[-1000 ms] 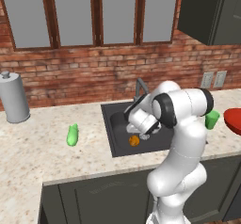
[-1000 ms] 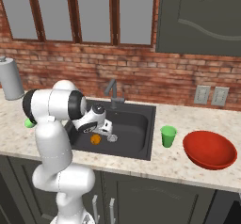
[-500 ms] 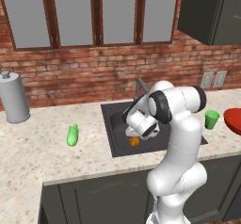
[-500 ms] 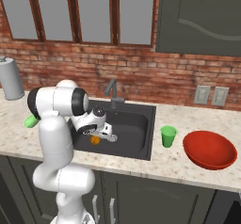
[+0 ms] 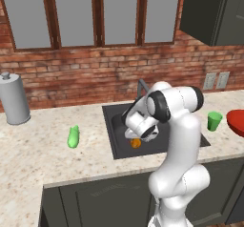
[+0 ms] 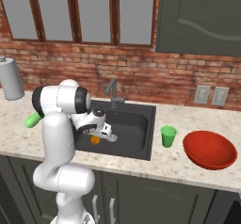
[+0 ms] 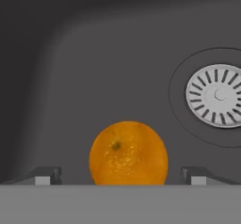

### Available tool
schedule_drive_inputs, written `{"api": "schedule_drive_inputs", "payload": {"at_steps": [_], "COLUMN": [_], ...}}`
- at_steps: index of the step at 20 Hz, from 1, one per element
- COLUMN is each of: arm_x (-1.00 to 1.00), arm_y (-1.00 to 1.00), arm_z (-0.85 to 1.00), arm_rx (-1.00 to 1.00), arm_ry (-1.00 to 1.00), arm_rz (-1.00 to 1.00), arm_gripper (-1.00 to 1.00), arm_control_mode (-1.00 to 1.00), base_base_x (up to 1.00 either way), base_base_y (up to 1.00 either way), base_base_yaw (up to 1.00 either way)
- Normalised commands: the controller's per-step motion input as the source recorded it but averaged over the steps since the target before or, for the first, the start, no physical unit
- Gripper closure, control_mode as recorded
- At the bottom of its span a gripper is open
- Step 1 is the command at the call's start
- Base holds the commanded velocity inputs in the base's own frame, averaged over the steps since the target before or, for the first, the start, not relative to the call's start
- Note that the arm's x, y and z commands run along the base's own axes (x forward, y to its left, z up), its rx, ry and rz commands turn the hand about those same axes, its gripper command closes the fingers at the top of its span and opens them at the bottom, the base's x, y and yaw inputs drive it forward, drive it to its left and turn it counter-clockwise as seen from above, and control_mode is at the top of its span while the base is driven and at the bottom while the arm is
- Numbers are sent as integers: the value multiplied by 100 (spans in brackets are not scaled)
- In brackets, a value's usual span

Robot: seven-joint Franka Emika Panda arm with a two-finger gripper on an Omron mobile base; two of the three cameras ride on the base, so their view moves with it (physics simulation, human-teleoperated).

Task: Remove the corn and orange from the sink. Then move the bowl and cup from the counter to the sink for washing.

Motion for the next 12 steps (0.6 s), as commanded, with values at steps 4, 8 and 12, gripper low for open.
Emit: {"api": "schedule_drive_inputs", "payload": {"at_steps": [4, 8, 12], "arm_x": [11, 9, 9], "arm_y": [1, 0, 1], "arm_z": [-16, -17, -14], "arm_rx": [0, 0, 0], "arm_ry": [7, 9, 6], "arm_rz": [0, 0, 0], "arm_gripper": [-100, -100, -100], "arm_control_mode": [-100, -100, -100], "base_base_x": [0, 0, 0], "base_base_y": [0, 0, 0], "base_base_yaw": [0, 0, 0]}}
